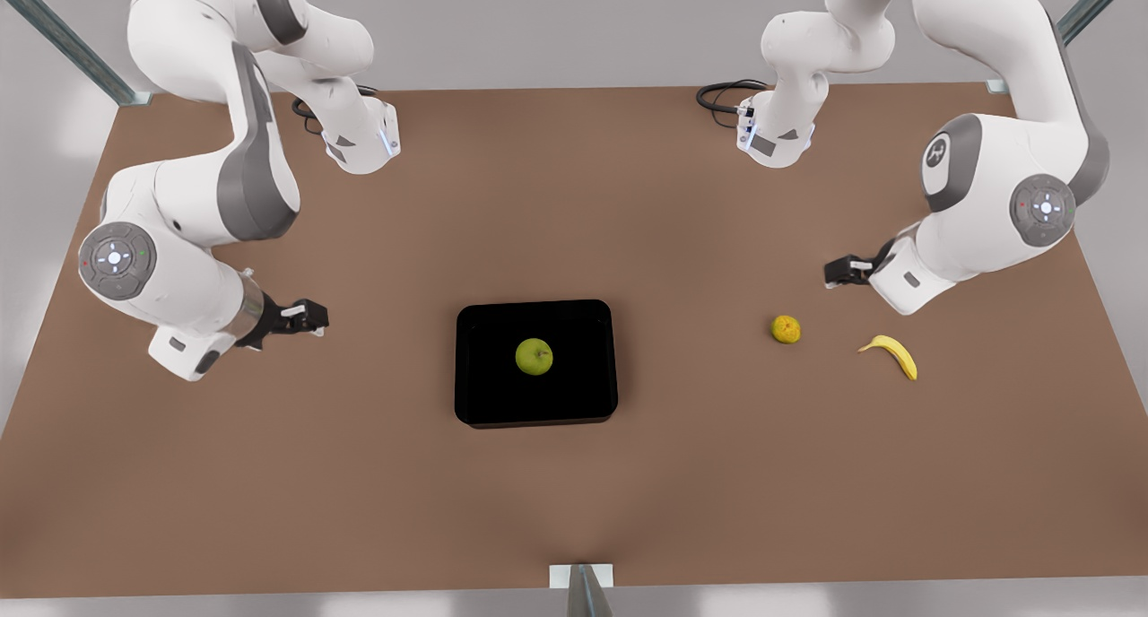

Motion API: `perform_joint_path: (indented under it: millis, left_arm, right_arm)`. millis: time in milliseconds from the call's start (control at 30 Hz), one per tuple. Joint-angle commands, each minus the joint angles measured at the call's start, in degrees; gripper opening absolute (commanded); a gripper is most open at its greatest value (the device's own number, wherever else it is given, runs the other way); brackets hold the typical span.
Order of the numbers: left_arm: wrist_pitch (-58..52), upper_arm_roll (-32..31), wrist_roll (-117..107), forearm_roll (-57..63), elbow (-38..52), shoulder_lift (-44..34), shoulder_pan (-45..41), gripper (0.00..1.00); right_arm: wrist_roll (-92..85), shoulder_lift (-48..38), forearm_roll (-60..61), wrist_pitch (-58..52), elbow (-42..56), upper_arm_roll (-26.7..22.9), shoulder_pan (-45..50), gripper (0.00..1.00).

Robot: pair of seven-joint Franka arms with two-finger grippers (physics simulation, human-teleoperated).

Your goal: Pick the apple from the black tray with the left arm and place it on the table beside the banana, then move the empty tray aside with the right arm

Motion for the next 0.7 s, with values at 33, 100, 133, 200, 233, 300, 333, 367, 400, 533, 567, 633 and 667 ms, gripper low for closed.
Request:
perform_joint_path:
  millis: [33, 100, 133, 200, 233, 300, 333, 367, 400, 533, 567, 633, 667]
  left_arm:
    - [3.9, -1.0, -3.5, -0.4, 0.4, 0.2, -1.6, 1.00]
    - [4.8, -4.2, -1.3, -2.3, 9.7, 8.6, -10.8, 1.00]
    - [5.7, -7.8, -1.1, -2.9, 15.7, 13.9, -15.1, 1.00]
    - [12.0, -13.0, -2.4, -2.7, 19.3, 18.3, -17.2, 1.00]
    - [13.1, -13.1, -9.0, -2.6, 19.3, 18.4, -18.9, 1.00]
    - [16.9, -13.0, -20.9, 1.6, 19.2, 20.2, -23.0, 1.00]
    - [17.1, -12.8, -26.7, 10.4, 19.2, 20.6, -25.4, 1.00]
    - [16.8, -12.6, -42.7, 12.4, 19.0, 20.9, -25.6, 1.00]
    - [16.8, -12.7, -44.7, 12.5, 18.8, 21.8, -25.8, 1.00]
    - [17.0, -12.9, -63.8, 12.0, 18.7, 25.1, -26.8, 1.00]
    - [17.0, -13.0, -66.3, 12.1, 18.8, 25.4, -27.8, 1.00]
    - [16.6, -13.0, -70.7, 10.8, 19.0, 25.2, -28.4, 1.00]
    - [17.0, -12.9, -73.7, 10.4, 19.3, 25.2, -29.8, 1.00]
  right_arm:
    - [-2.7, -0.1, 0.2, 3.2, 0.0, 0.1, 0.3, 1.00]
    - [-2.4, -0.2, 0.1, 3.2, 0.0, 2.0, 0.7, 1.00]
    - [-0.2, -1.5, -0.1, 3.2, 0.0, 6.2, 1.0, 1.00]
    - [6.3, -1.9, -0.4, 3.2, 0.0, 9.3, 1.2, 1.00]
    - [6.0, -1.9, -0.3, 3.2, 0.0, 9.0, 1.0, 1.00]
    - [5.8, -1.9, -0.3, 3.2, 0.0, 8.8, 0.8, 1.00]
    - [5.8, -1.9, -0.3, 3.2, 0.0, 8.7, 0.7, 1.00]
    - [5.8, -1.9, -0.3, 3.2, 0.0, 8.5, 0.6, 1.00]
    - [5.9, -1.9, -0.4, 3.2, 0.0, 8.5, 0.6, 1.00]
    - [6.0, -1.9, -0.3, 3.2, 0.0, 8.6, 0.6, 1.00]
    - [6.0, -1.9, -0.3, 3.2, 0.0, 8.6, 0.6, 1.00]
    - [6.0, -1.9, -0.3, 3.1, 0.0, 8.5, 0.6, 1.00]
    - [6.0, -1.9, -0.3, 3.2, 0.0, 8.5, 0.6, 1.00]
